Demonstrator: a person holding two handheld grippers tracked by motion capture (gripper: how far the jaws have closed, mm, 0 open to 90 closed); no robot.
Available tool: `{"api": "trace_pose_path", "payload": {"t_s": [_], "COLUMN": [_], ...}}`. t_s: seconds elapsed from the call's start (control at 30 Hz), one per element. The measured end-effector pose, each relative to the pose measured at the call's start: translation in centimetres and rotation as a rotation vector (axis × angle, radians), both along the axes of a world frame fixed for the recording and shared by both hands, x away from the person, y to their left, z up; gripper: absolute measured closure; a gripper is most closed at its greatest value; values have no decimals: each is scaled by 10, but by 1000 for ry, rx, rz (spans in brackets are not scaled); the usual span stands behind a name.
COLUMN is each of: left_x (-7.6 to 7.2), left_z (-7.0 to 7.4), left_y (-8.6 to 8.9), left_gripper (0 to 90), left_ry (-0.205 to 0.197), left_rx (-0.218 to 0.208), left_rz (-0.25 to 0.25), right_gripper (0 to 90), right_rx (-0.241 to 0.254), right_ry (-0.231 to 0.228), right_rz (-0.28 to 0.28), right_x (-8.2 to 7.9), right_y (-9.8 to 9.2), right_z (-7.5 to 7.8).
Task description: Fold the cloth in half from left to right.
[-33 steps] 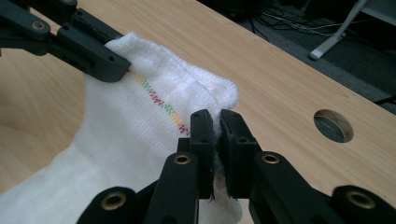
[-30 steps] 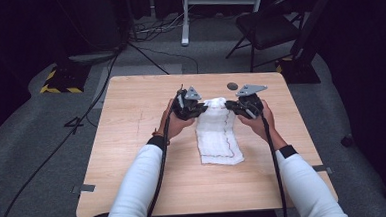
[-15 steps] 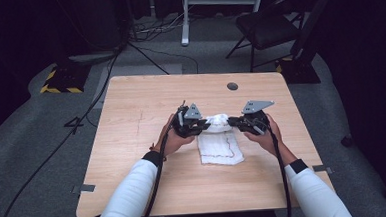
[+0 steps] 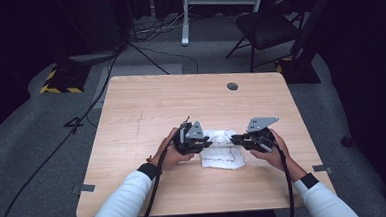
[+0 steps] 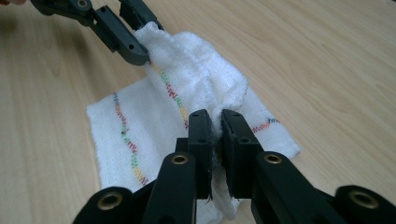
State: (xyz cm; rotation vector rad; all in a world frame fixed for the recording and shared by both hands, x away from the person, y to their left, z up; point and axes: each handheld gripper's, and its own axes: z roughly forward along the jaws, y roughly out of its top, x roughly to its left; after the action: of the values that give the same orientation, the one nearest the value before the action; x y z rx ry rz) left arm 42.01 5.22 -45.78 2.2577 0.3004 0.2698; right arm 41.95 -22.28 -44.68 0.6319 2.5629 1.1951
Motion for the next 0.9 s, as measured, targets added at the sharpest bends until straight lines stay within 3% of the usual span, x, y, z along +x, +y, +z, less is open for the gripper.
{"api": "trace_pose_path", "payload": {"t_s": [0.2, 0.43, 0.6, 0.77, 0.9], "left_x": [-16, -27, -34, -44, -52], "left_z": [-1, -16, -21, -23, -18], "left_y": [-2, 1, 3, 8, 14], "left_gripper": [752, 752, 742, 599, 467], "left_ry": [-3, 30, 58, 88, 102], "left_rx": [32, 80, 88, 61, 46], "left_rz": [-38, -63, -89, -84, -55], "right_gripper": [821, 840, 838, 809, 703], "right_rx": [-5, -47, -69, -72, -65], "right_ry": [19, 35, 48, 53, 9], "right_rz": [21, 62, 70, 58, 11], "right_x": [-16, -32, -39, -46, -50], "right_y": [-8, -7, -9, -16, -25], "right_z": [-7, -17, -24, -25, -18]}}
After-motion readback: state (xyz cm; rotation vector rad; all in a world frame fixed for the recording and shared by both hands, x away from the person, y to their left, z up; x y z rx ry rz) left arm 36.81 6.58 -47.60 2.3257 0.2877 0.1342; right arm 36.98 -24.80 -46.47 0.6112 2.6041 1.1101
